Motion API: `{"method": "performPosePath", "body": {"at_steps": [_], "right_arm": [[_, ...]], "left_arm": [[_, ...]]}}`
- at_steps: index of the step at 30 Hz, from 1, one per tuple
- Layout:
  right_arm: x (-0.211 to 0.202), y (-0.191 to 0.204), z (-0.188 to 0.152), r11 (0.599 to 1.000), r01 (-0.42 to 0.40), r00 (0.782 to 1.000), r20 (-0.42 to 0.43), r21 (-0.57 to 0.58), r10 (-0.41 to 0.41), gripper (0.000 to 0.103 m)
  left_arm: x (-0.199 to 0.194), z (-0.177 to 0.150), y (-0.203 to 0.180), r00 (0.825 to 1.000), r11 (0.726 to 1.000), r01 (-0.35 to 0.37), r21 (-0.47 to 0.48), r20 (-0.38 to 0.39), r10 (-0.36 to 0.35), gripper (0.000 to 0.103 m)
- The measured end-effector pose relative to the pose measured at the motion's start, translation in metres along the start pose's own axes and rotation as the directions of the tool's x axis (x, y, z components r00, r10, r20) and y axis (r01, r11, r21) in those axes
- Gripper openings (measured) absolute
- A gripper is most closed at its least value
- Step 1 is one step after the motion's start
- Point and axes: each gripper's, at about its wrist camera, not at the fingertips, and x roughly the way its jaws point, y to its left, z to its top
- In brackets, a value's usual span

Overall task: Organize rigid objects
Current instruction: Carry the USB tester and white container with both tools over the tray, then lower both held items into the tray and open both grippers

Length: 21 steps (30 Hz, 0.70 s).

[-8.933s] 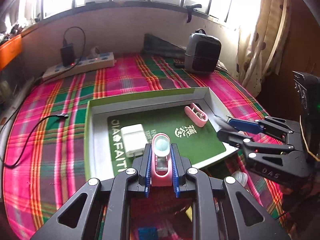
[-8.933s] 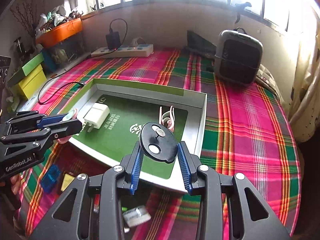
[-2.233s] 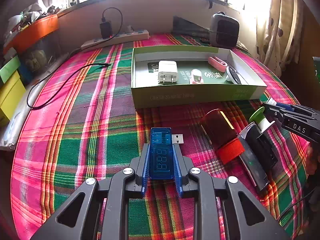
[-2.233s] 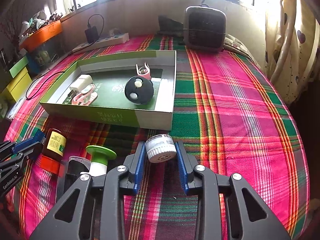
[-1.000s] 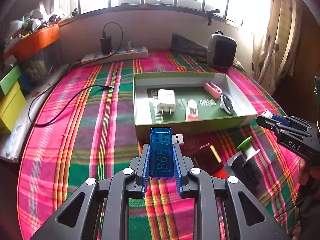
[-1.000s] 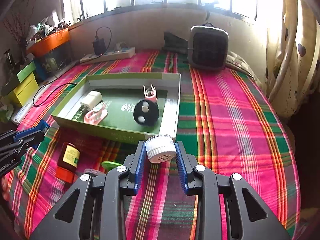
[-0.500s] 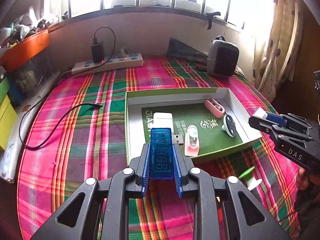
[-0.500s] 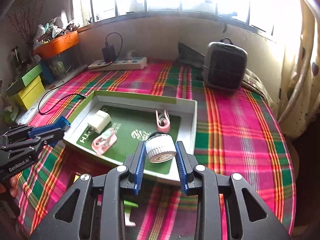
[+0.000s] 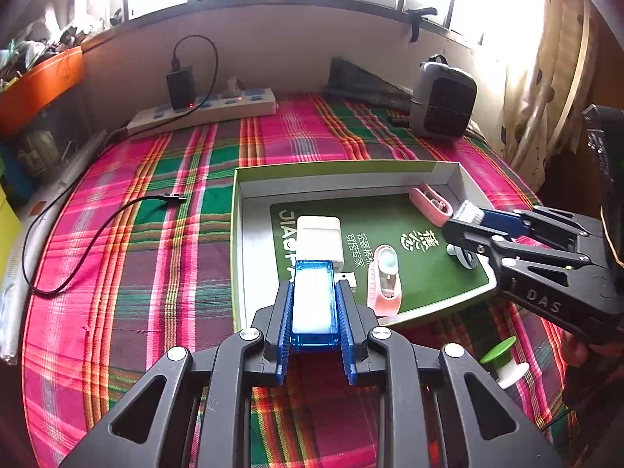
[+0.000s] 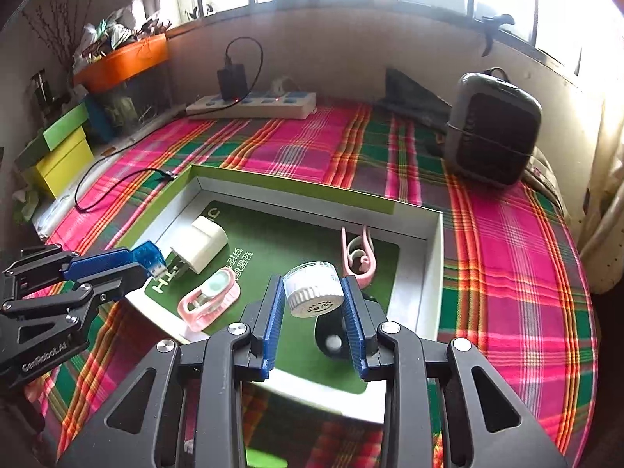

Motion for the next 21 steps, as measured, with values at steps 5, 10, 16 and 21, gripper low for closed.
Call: {"method": "performPosePath", "body": {"at_steps": [5,10,16,21], "right_arm": [[0.010,0.003,0.002,1.000,-0.010,1.000,-0.017,-0.017,0.010,0.031],[0.017,0.004,0.002,1.000,-0.020,0.999,-0.029,-0.022,0.020,0.031],[0.023,0.005,0.001,0.999,-0.026,0.999,-0.042,-0.025,0.025,0.031],[0.025,0.006,0.000,0.999,-0.031,0.998,-0.049,-0.025,0.030,0.031]], "left_arm": [[0.005,0.000,0.000,1.000,1.000,-0.001,0.001,-0.006,0.001,0.021],[0.008,0.001,0.001,1.000,1.000,-0.004,0.003,-0.014,0.004,0.021],[0.012,0.001,0.001,1.000,1.000,-0.003,-0.002,-0.019,0.003,0.021],[0.014,0.000,0.002,1.000,1.000,0.006,-0.013,-0.025,-0.006,0.021]]}}
